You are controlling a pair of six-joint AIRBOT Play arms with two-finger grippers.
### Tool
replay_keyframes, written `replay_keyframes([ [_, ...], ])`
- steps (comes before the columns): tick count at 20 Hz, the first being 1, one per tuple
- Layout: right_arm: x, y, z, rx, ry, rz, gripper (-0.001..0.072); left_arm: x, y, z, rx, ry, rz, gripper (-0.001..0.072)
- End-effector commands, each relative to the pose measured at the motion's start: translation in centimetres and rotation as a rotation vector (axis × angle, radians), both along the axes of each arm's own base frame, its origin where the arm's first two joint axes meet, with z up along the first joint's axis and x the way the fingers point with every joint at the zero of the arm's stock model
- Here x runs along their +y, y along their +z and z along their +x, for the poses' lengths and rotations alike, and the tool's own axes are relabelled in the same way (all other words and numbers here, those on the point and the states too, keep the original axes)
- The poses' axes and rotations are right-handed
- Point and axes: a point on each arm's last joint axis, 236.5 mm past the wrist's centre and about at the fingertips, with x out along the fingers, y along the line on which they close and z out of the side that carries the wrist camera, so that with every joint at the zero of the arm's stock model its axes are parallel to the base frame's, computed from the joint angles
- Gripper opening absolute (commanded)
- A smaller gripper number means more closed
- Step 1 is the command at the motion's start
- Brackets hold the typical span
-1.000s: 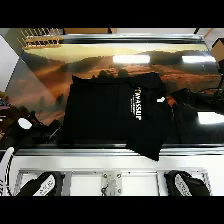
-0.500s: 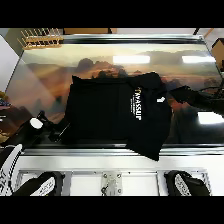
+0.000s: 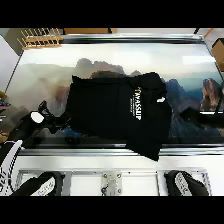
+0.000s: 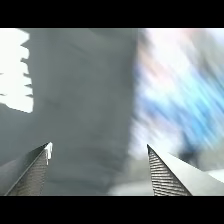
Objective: Fold the clothes and pants, and hang the long-sleeved shirts on hangers.
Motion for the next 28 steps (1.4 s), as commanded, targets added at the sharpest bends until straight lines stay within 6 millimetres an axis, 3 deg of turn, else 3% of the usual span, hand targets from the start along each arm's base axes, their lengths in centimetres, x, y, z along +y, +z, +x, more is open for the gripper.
replay_keyframes([
  [1,-2.1,-7.4,-4.3,0.223,-0.089,0.019,0.0658,-0.1,1.6,0.3,-0.058,-0.044,0.014,0.0006],
  [4,0.1,-10.0,-3.6,0.256,-0.020,0.146,0.0658,-0.1,2.5,0.6,-0.088,-0.043,0.018,0.0006],
  [8,3.5,-11.4,-2.0,0.243,0.025,0.301,0.0658,-0.1,2.1,0.4,-0.072,-0.044,0.014,0.0006],
  [12,5.8,-12.5,-1.7,0.273,0.101,0.295,0.0658,-0.2,1.3,0.2,-0.043,-0.044,0.007,0.0006],
  [16,6.9,-12.8,-0.6,0.244,0.145,0.247,0.0655,-0.2,1.1,0.1,-0.037,-0.045,0.009,0.0006],
  [17,7.0,-12.9,-0.5,0.241,0.154,0.240,0.0574,-0.2,1.1,0.1,-0.037,-0.045,0.009,0.0006],
  [18,7.3,-12.9,-0.4,0.234,0.176,0.233,0.0357,-0.2,1.1,0.1,-0.037,-0.045,0.009,0.0006],
  [19,7.4,-12.9,-0.4,0.230,0.196,0.227,0.0239,-0.2,1.1,0.1,-0.037,-0.045,0.010,0.0005],
  [21,7.5,-12.6,-0.3,0.214,0.227,0.214,0.0185,-0.1,1.1,0.2,-0.038,-0.045,0.011,0.0006],
  [22,7.3,-12.1,0.1,0.194,0.243,0.196,0.0017,0.0,1.3,0.3,-0.045,-0.043,0.014,0.0005],
  [23,6.8,-11.0,1.0,0.156,0.249,0.170,0.0013,0.3,1.9,0.9,-0.063,-0.033,0.016,0.0005],
  [25,5.6,-6.7,4.1,0.030,0.265,0.099,0.0013,1.8,5.5,3.2,-0.164,0.000,0.028,0.0005],
  [26,4.9,-3.0,6.1,-0.063,0.277,0.051,0.0012,2.9,9.0,4.9,-0.256,0.024,0.041,0.0005],
  [28,4.0,6.5,9.4,-0.277,0.300,-0.058,0.0012,4.5,17.7,7.1,-0.458,0.057,0.072,0.0005],
])
